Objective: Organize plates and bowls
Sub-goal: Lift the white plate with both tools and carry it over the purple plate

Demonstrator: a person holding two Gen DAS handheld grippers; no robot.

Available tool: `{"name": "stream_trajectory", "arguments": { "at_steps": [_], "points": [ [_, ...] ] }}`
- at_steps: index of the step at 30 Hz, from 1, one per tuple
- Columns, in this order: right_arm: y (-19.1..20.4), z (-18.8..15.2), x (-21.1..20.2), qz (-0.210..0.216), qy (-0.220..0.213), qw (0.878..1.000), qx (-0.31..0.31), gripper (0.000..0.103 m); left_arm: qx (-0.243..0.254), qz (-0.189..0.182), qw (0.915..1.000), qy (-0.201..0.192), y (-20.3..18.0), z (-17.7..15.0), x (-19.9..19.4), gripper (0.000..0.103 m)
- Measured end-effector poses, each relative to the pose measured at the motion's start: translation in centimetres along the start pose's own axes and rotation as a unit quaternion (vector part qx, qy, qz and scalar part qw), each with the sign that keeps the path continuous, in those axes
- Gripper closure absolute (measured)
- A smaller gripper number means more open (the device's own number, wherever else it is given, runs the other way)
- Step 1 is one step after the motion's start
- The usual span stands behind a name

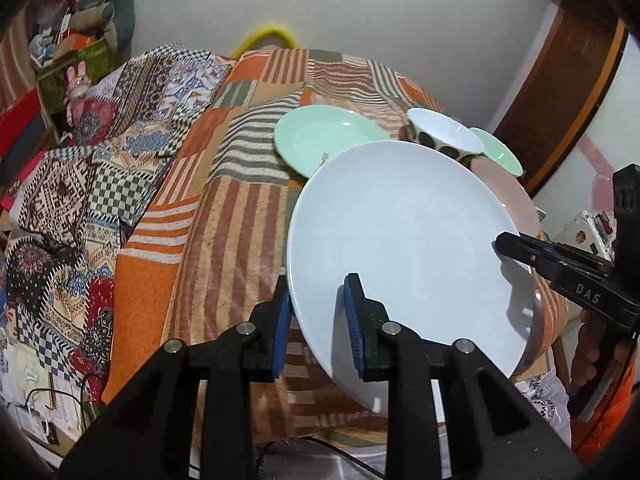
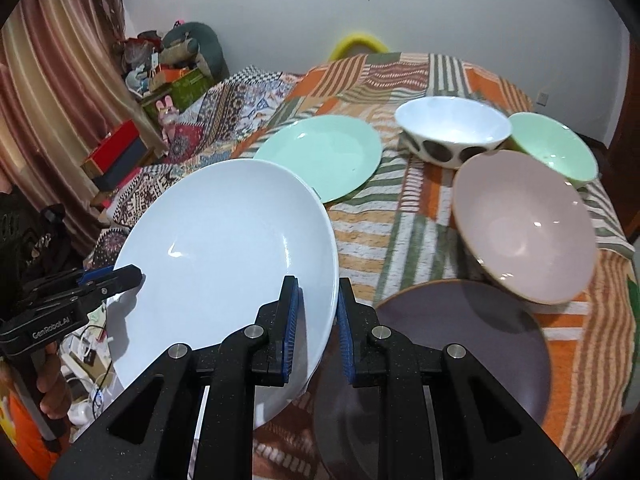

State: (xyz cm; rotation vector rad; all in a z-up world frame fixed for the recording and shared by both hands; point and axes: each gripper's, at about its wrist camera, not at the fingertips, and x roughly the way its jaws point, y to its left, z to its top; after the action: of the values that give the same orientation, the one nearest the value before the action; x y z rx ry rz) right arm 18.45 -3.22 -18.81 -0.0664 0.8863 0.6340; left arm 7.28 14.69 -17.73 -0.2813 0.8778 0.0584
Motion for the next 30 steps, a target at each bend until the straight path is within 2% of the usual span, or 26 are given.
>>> {"name": "stream_trajectory", "arguments": {
  "at_steps": [14, 30],
  "points": [
    [-3.9, -2.1, -4.5, -0.016, -0.034, 0.999, 0.032, 0.086, 0.049, -0.013, 0.9987, 0.001, -6.3, 0.2, -0.9, 0.077],
    [-8.8, -5.8, -7.4, -0.049, -0.035, 0.994, 0.087, 0.086, 0.096, -0.036, 0.9931, 0.057, -12.5, -0.6, 3.1, 0.077]
  ]
}}
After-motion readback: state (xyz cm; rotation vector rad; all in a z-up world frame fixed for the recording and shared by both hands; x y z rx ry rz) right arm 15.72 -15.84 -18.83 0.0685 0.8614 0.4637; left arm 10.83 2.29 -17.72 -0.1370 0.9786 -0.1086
